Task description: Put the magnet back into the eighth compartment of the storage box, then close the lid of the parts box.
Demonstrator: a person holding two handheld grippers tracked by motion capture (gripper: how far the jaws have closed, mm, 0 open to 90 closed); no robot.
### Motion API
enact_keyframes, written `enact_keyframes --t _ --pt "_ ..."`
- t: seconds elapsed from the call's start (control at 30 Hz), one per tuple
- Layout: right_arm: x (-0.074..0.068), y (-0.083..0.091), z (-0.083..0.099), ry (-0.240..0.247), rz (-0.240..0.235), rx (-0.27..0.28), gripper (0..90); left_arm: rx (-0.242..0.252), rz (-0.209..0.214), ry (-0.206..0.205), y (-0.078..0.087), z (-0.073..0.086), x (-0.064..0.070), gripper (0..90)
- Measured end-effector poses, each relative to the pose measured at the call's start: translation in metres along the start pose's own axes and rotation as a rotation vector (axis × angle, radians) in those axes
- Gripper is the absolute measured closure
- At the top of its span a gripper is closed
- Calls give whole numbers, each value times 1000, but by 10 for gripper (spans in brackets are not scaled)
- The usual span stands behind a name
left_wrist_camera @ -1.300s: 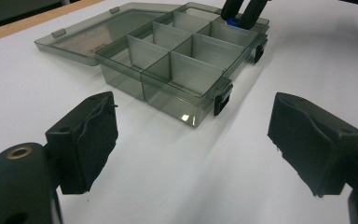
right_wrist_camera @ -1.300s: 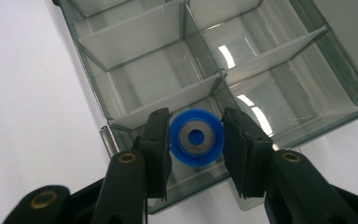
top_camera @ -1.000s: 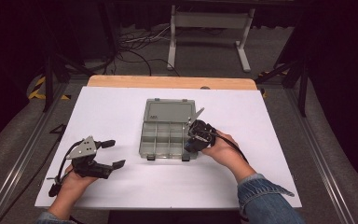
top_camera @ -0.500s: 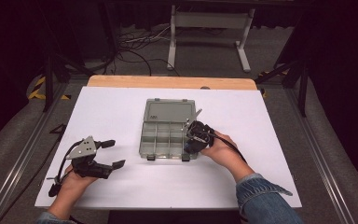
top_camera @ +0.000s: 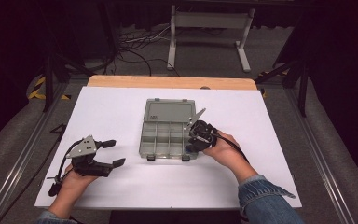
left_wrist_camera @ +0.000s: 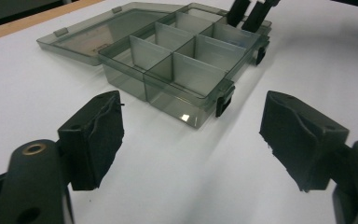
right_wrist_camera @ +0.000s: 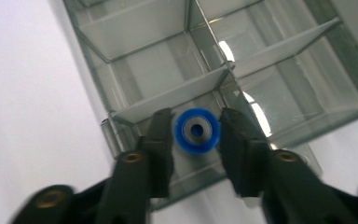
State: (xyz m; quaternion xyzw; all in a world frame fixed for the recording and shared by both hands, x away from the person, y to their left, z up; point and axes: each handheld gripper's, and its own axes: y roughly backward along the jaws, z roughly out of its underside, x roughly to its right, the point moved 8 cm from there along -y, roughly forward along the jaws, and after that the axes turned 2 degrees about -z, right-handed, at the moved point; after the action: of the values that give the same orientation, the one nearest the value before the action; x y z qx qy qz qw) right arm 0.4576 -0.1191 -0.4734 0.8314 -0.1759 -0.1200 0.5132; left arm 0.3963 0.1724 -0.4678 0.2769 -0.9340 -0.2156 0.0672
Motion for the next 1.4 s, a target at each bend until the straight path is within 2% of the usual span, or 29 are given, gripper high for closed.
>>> enact_keyframes --t 0.07,0.1,0.13,0.27,0.33,0.37,0.4,0.43,0.5,0.73,0.87,0.9,1.07,1.4 --pt "0 13 3 -10 6 55 802 -3 -10 3 0 -1 -3 295" --pt "0 13 3 -10 6 55 802 -3 -10 3 0 -1 -3 332" --pt "1 17 4 -14 10 70 826 -2 -8 -1 -1 -1 -3 332" --pt "2 35 11 -32 25 154 892 3 -14 -6 -3 -7 -4 495" --pt "3 40 14 -41 34 177 900 -33 -35 -9 -4 -7 -6 608" --pt "4 42 16 -43 39 184 900 -62 -43 -1 -6 -5 -6 700" --pt "4 44 16 -44 42 189 900 -88 -47 0 -7 -5 -8 744" --pt "5 45 18 -46 44 198 900 -98 -45 15 -8 -5 -8 795" --pt "6 47 19 -57 49 202 900 -113 -49 15 -9 -6 -9 860" --pt "13 51 20 -75 56 228 900 -134 -38 8 -15 -18 -11 894" --pt "21 54 18 -85 71 236 900 -138 -28 24 -22 -27 -16 894" --pt "23 55 18 -86 73 237 900 -138 -18 23 -26 -33 -20 894" --pt "35 58 15 -101 83 241 900 -165 -9 17 -38 -44 -30 893" --pt "52 54 2 -89 80 242 900 -202 -16 20 -54 -56 -45 893"
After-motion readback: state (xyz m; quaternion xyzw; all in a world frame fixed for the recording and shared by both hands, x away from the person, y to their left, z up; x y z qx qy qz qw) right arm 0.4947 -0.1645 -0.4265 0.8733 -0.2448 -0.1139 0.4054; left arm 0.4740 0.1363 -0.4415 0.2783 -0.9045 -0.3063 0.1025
